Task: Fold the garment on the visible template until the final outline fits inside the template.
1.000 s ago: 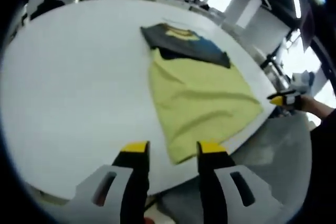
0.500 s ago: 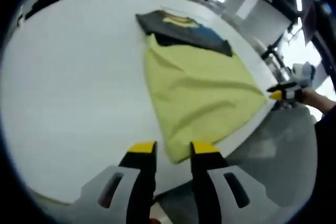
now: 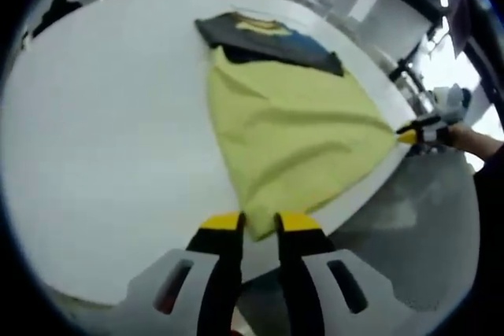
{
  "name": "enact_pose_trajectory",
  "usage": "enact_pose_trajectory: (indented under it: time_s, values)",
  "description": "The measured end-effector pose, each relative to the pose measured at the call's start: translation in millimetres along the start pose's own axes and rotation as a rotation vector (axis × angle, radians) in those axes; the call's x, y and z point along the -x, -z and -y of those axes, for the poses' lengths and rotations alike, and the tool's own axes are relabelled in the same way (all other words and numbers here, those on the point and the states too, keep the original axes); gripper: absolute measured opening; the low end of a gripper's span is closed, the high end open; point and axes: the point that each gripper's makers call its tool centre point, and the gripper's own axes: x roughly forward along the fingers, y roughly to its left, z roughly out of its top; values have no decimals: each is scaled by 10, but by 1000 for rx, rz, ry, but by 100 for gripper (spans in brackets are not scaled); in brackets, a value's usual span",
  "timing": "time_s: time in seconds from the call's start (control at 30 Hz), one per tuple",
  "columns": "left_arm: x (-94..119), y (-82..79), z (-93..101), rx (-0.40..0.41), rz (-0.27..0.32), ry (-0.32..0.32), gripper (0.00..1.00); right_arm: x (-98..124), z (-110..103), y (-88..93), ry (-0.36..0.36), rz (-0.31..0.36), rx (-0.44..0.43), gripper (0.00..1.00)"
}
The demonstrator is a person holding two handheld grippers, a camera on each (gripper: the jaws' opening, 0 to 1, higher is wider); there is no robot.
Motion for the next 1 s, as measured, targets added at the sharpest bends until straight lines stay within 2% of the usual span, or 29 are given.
enact_pose_trajectory:
  time_s: [0.63,0.77,1.0]
  values:
    - [-43,18,-75,4,-10,-35,3,-59,-13,-10,-20,-19,23,7]
    - [-45,25,-38,16,-26,-23,1,-60,-36,-6,-33,-25,18,3]
    - [-35,33,-42,44,-43,-21,0,-42,-39,-4,-31,-21,36,3]
